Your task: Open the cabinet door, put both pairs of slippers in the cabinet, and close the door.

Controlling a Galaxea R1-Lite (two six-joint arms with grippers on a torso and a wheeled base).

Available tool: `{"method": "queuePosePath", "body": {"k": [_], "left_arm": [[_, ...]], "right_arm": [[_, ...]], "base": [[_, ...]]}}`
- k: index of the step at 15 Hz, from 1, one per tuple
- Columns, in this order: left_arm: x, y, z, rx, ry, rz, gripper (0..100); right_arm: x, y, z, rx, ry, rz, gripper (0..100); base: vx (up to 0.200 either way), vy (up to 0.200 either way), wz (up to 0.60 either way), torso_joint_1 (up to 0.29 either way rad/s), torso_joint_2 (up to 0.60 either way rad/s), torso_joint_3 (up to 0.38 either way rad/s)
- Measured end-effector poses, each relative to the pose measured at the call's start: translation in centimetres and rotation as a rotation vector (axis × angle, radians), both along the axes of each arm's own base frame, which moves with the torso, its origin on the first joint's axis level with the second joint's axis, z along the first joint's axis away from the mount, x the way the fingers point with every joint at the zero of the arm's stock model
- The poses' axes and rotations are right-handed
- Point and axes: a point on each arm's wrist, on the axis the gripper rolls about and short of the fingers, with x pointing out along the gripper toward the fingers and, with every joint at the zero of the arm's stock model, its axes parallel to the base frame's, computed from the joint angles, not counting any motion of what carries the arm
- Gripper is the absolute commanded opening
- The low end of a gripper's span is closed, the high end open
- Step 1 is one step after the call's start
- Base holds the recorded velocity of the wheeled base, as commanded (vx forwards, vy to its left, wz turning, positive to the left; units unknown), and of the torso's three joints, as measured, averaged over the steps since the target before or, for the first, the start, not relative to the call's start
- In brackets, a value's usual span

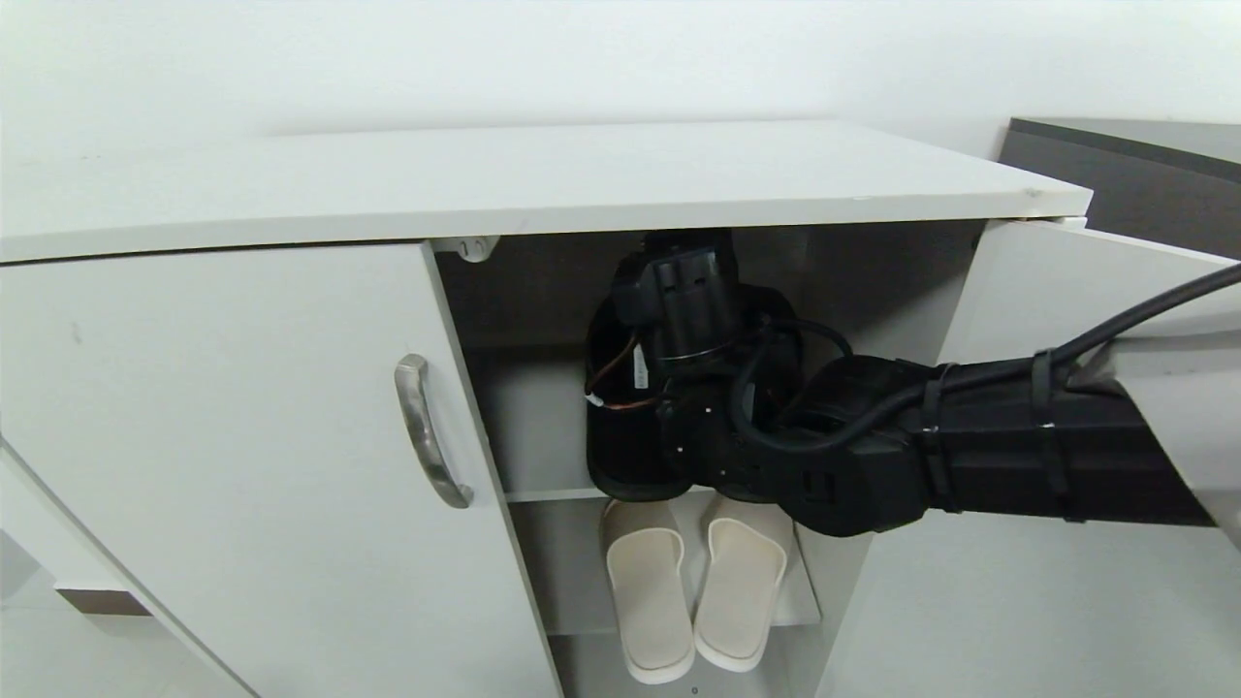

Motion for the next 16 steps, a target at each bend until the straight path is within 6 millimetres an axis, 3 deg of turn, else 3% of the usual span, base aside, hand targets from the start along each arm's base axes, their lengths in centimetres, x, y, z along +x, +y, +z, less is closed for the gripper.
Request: {"method": "queuePosePath", "body": {"k": [5, 12, 13, 16], "left_arm": [[0.0, 0.0, 0.0, 0.000, 0.000, 0.000, 0], [0.0, 0.0, 0.0, 0.000, 0.000, 0.000, 0], [0.0, 0.0, 0.0, 0.000, 0.000, 0.000, 0], [0.0, 0.0, 0.0, 0.000, 0.000, 0.000, 0]], "right_arm": [[2.1, 0.0, -1.7, -0.018, 0.018, -0.020, 0], [2.4, 0.2, -2.4, -0.023, 0.025, -0.025, 0], [2.4, 0.2, -2.4, -0.022, 0.026, -0.025, 100], [2.3, 0.2, -2.8, -0.031, 0.034, -0.025, 100]], "base": [[0.000, 0.000, 0.00, 0.000, 0.00, 0.000], [0.000, 0.000, 0.00, 0.000, 0.00, 0.000], [0.000, 0.000, 0.00, 0.000, 0.00, 0.000], [0.000, 0.000, 0.00, 0.000, 0.00, 0.000]]}}
